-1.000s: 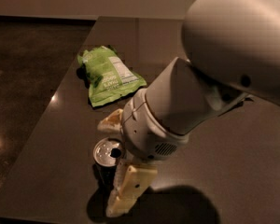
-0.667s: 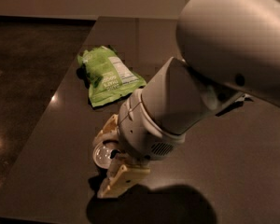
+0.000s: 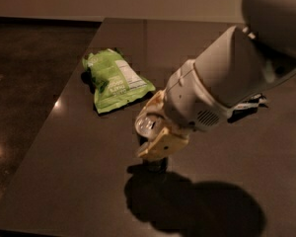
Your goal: Move redbull can near blue chip bag
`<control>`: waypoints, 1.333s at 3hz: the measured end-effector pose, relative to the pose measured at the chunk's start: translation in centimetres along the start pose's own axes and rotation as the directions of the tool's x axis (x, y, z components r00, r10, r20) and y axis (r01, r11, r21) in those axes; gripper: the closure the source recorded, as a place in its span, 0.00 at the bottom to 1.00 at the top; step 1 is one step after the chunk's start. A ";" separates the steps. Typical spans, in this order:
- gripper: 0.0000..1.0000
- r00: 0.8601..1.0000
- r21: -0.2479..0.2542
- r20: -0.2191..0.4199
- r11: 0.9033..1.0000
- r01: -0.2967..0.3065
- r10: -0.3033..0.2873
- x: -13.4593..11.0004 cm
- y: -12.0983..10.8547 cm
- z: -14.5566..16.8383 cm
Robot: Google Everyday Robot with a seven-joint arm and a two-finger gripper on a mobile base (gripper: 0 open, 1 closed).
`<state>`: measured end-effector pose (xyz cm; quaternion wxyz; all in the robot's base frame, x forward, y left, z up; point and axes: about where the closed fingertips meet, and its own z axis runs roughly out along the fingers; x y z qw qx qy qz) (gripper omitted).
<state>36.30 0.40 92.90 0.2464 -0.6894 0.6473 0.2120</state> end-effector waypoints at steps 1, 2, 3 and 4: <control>1.00 0.997 0.085 -0.013 0.993 -0.078 0.080 2.9 -3.9 -2.8; 1.00 0.989 0.152 0.000 0.977 -0.148 0.149 5.7 -7.3 -5.1; 1.00 0.982 0.177 0.026 0.966 -0.190 0.188 7.7 -10.0 -5.9; 0.84 0.974 0.210 0.041 0.951 -0.226 0.222 9.3 -12.2 -6.3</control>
Offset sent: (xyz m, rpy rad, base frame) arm 0.1196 -0.1180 0.0087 0.0201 -0.0273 -0.3274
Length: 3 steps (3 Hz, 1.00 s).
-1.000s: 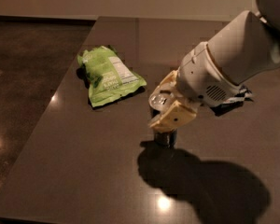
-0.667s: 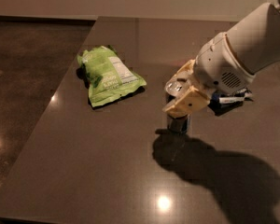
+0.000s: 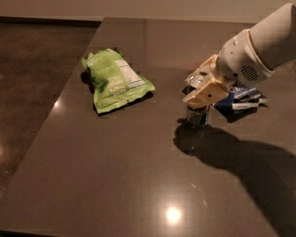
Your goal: Move redbull can near blue chip bag
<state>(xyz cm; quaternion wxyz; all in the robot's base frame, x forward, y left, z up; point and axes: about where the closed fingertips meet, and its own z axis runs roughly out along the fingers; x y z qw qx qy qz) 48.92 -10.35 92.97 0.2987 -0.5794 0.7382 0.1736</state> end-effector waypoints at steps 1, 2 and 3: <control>0.60 0.999 0.033 0.007 0.999 -0.034 0.034 1.0 -1.9 0.0; 0.37 0.997 0.063 0.017 0.996 -0.071 0.070 2.2 -3.2 -0.2; 0.13 0.995 0.076 0.017 0.992 -0.101 0.100 3.3 -4.0 -0.3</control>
Offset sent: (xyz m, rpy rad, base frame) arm 0.0404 -0.0491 -0.0159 0.0392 -0.0106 -0.1612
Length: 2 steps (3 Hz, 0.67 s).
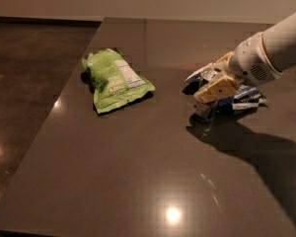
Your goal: Move redbull can near blue chip bag
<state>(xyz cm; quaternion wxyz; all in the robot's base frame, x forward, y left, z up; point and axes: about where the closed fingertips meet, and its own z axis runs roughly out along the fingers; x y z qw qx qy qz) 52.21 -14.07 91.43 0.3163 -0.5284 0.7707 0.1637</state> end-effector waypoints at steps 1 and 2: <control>0.00 1.000 -0.002 0.000 1.000 0.004 -0.004 -0.2 0.2 0.0; 0.00 1.000 -0.002 0.000 1.000 0.005 -0.005 -0.2 0.2 0.0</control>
Offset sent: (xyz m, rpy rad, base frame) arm -0.0008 0.0022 0.0008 -0.0010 -0.0012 0.0045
